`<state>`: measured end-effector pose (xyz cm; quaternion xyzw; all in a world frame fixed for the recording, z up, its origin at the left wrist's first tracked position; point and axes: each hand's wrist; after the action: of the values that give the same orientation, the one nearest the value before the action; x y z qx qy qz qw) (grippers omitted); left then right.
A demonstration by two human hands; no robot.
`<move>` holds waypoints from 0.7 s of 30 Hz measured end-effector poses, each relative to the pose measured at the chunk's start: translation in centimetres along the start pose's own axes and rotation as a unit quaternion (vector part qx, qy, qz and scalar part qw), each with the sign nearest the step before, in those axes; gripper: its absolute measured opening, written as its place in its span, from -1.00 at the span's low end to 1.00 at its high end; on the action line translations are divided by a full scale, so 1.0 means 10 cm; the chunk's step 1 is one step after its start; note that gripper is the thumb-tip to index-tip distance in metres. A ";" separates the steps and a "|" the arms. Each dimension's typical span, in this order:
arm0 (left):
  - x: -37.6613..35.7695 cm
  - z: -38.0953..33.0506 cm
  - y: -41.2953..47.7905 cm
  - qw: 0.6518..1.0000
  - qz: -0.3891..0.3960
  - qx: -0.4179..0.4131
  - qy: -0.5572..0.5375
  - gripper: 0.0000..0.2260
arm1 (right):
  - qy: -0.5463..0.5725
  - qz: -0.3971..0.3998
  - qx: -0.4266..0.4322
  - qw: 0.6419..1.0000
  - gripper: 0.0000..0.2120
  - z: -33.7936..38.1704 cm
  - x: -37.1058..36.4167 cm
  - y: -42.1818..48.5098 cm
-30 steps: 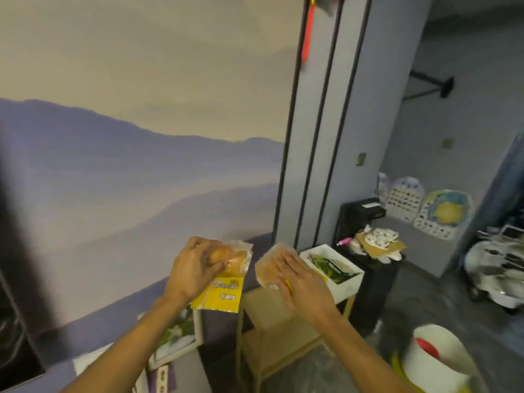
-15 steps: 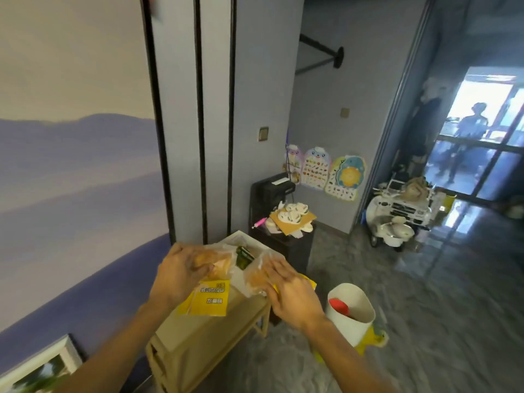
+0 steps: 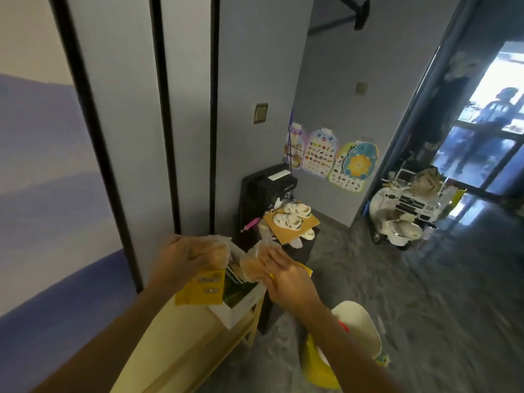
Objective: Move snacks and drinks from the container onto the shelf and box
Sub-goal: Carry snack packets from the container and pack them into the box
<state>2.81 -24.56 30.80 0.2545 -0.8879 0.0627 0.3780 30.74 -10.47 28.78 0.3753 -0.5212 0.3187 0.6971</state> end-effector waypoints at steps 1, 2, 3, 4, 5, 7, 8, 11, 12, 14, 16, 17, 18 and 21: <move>-0.03 0.00 0.12 1.000 0.006 0.006 -0.029 -0.73 | 0.001 0.004 0.009 1.000 -0.48 -0.11 -0.05 0.14; -0.06 0.01 0.25 0.999 0.007 0.012 -0.052 -0.68 | 0.000 0.008 0.017 1.000 -0.49 -0.23 -0.10 0.28; -0.10 0.03 0.38 0.998 0.008 0.019 -0.058 -0.70 | -0.003 0.009 0.027 1.000 -0.49 -0.35 -0.17 0.43; -0.15 0.06 0.49 0.998 0.005 0.025 -0.052 -0.77 | -0.005 0.011 0.037 0.999 -0.49 -0.47 -0.23 0.58; -0.20 0.09 0.60 0.999 0.000 0.026 -0.046 -0.83 | -0.010 0.018 0.046 0.999 -0.48 -0.58 -0.29 0.73; -0.32 0.17 0.81 0.999 -0.022 0.029 -0.009 -0.85 | -0.042 0.029 0.067 0.996 -0.47 -0.77 -0.41 1.03; -0.38 0.26 0.92 0.999 -0.026 0.037 0.014 -0.83 | -0.058 0.034 0.084 0.994 -0.46 -0.85 -0.46 1.20; -0.60 0.51 1.25 0.997 -0.039 0.056 0.045 -0.69 | -0.066 0.058 0.132 0.987 -0.44 -1.11 -0.67 1.73; -0.64 0.53 1.33 0.995 -0.050 0.067 0.046 -0.68 | -0.064 0.061 0.148 0.985 -0.44 -1.20 -0.76 1.91; -0.70 0.46 1.47 0.990 -0.076 0.115 0.019 -0.71 | -0.048 0.081 0.182 0.979 -0.43 -1.38 -0.95 2.26; -0.78 0.42 1.58 0.981 -0.098 0.165 0.017 -0.73 | -0.012 0.099 0.211 0.972 -0.44 -1.49 -1.11 2.53; -0.84 0.41 1.62 0.976 -0.101 0.194 0.019 -0.71 | 0.012 0.107 0.225 0.968 -0.45 -1.52 -1.17 2.63; -0.89 0.40 1.66 0.970 -0.108 0.218 0.020 -0.68 | 0.031 0.112 0.236 0.965 -0.46 -1.54 -1.23 2.72; -1.10 0.48 1.74 0.957 -0.126 0.260 0.017 -0.67 | 0.080 0.111 0.250 0.958 -0.50 -1.60 -1.52 2.92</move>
<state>-2.54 -6.56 21.12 0.4530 -0.7949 0.2474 0.3189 10.32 17.48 16.89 0.4508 -0.4053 0.5435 0.5806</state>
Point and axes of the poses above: each hand's wrist, its own y-axis towards the middle knuckle, its own x-axis out of the back of the hand, z = x × y, and after that the axes turned 5 degrees about z, right-handed
